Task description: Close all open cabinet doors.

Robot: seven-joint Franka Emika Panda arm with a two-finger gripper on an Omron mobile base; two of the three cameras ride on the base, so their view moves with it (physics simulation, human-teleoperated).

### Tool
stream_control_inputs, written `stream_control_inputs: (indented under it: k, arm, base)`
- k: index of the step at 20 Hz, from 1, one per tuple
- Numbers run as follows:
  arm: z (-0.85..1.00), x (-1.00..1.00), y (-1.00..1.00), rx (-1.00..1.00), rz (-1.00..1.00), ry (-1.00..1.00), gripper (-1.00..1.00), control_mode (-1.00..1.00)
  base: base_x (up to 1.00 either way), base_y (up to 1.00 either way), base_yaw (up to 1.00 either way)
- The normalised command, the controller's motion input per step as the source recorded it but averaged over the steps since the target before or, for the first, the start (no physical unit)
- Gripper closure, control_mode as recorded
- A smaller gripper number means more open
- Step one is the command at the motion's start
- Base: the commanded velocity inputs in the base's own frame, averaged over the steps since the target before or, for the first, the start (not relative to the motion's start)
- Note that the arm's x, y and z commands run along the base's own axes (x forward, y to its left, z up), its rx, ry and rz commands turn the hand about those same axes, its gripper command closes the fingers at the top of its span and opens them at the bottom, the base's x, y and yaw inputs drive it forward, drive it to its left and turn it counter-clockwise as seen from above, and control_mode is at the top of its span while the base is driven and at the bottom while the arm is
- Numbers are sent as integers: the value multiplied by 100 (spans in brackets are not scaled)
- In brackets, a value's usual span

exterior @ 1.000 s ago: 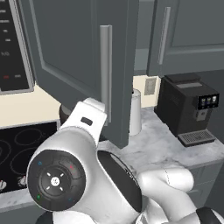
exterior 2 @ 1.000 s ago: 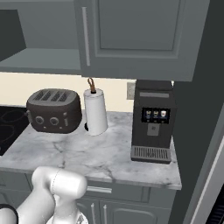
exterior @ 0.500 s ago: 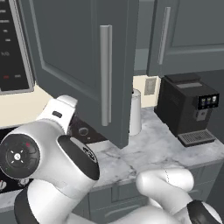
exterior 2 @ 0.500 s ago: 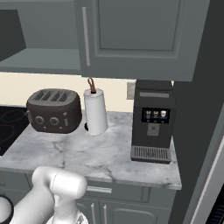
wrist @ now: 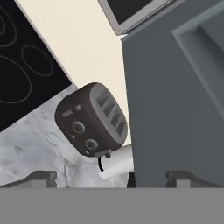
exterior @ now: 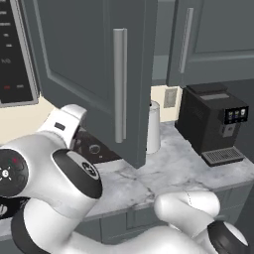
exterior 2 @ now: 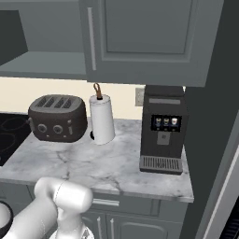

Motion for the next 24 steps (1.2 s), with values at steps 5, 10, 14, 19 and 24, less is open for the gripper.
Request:
stream_control_inputs:
  k: [5, 10, 14, 19, 24]
  arm:
    - [3, 25, -33, 0, -1, 0, -100, -100]
    - [2, 36, -44, 0, 0, 0, -100, -100]
    - [8, 45, -54, 0, 0, 0, -100, -100]
    - [7, 52, -60, 0, 0, 0, -100, -100]
    - [7, 61, -56, 0, 0, 0, -100, -100]
  base:
    - [0, 0, 0]
    - [0, 0, 0]
    - [0, 0, 0]
    - [0, 0, 0]
    - [0, 0, 0]
